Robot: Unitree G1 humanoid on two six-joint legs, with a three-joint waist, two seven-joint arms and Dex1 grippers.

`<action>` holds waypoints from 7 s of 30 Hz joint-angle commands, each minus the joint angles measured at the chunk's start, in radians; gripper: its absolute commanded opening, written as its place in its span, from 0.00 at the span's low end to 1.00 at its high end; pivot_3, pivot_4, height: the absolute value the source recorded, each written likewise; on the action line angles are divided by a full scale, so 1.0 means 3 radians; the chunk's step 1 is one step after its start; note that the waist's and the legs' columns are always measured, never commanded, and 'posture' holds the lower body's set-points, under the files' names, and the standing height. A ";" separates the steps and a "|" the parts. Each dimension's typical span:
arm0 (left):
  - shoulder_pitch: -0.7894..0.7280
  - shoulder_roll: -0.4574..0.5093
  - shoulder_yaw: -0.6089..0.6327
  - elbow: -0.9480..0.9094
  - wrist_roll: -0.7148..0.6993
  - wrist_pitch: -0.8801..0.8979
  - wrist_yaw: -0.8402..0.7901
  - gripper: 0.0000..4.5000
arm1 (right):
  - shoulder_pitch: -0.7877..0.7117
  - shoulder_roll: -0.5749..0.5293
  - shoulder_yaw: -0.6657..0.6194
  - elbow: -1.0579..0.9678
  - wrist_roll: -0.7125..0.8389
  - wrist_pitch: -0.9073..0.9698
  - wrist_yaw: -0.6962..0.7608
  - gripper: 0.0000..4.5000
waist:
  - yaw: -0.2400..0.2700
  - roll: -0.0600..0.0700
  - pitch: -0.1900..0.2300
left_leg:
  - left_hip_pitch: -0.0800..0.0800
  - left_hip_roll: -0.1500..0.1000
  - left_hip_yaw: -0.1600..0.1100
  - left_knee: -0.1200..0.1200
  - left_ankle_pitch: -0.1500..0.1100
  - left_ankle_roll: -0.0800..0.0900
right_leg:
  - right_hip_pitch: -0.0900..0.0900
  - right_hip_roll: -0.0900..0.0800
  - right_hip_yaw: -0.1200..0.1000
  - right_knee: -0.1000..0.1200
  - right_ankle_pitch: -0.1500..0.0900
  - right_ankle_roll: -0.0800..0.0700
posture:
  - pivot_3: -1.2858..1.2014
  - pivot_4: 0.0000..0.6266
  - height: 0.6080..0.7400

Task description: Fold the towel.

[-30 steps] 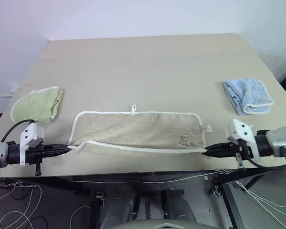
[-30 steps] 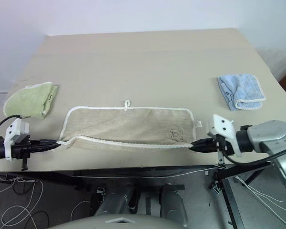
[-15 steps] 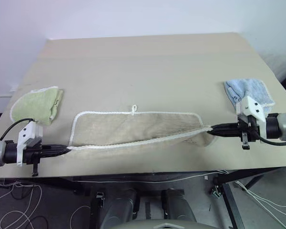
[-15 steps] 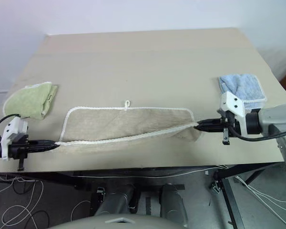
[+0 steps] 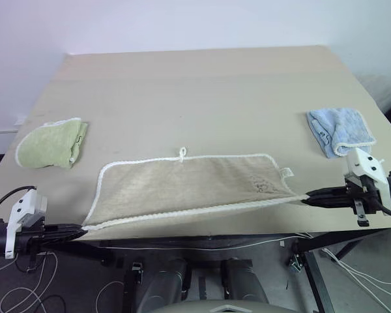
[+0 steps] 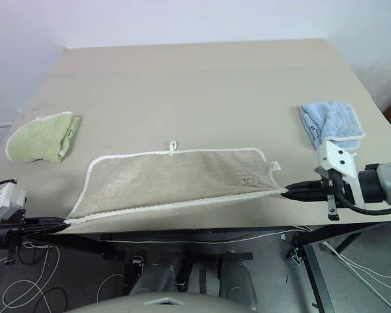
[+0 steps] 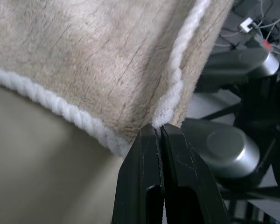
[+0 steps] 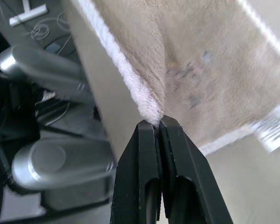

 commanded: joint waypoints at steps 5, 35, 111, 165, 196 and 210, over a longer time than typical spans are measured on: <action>0.0102 0.0148 0.0069 0.0274 0.0232 -0.0288 -0.0022 0.00 | 0.0540 -0.0131 -0.0324 -0.0153 -0.0206 -0.0195 0.0204 0.00 | 0.0000 0.0000 0.0000 | -0.0002 0.0008 0.0013 -0.0001 -0.0002 0.0002 | 0.0002 -0.0001 -0.0001 -0.0003 -0.0001 -0.0002 | 0.52 0.24 1.00; -0.2637 -0.0334 -0.0759 0.2745 0.0563 -0.0756 0.0179 0.00 | -0.1709 0.0853 0.1255 0.1696 -0.0699 -0.0741 -0.0207 0.00 | -0.0020 -0.0001 0.0000 | 0.0000 0.0010 0.0017 0.0005 0.0000 0.0002 | -0.0006 0.0004 -0.0006 0.0009 0.0011 0.0019 | 0.52 0.24 1.00; -0.1700 -0.1161 -0.1306 -0.1189 -0.0311 0.0644 0.1489 1.00 | -0.0956 0.1373 -0.0457 0.1210 0.1939 0.3391 -0.2681 0.99 | 0.0008 -0.0006 -0.0005 | 0.0001 0.0010 0.0017 0.0016 0.0005 0.0008 | 0.0007 0.0004 -0.0004 0.0009 0.0011 0.0019 | 0.52 0.24 1.00; -0.1659 -0.1137 -0.1514 -0.0636 0.0151 -0.0045 0.1196 1.00 | -0.0868 0.0633 -0.0164 0.0256 0.1375 0.1982 -0.1614 0.00 | 0.0072 -0.0015 -0.0012 | 0.0004 0.0011 0.0011 0.0003 -0.0008 0.0014 | 0.0030 0.0002 -0.0013 -0.0041 0.0011 0.0021 | 0.52 0.24 1.00; -0.1463 -0.1107 -0.1527 -0.0797 0.0311 -0.0157 0.1315 1.00 | -0.1488 0.0977 0.1535 -0.0388 0.0495 0.1510 -0.1634 0.50 | 0.0075 -0.0016 -0.0011 | -0.0007 0.0011 0.0010 0.0002 -0.0008 0.0015 | 0.0011 0.0002 -0.0013 -0.0044 0.0014 0.0023 | 0.52 0.24 1.00; -0.2626 -0.1873 -0.1085 -0.0501 -0.0357 0.0199 0.2009 0.80 | -0.1295 0.1363 0.0459 0.0052 0.0904 0.0936 -0.1501 0.28 | 0.0148 -0.0029 -0.0016 | 0.0000 0.0011 0.0007 0.0016 -0.0008 0.0014 | 0.0032 0.0008 -0.0017 -0.0044 0.0031 0.0037 | 0.52 0.24 1.00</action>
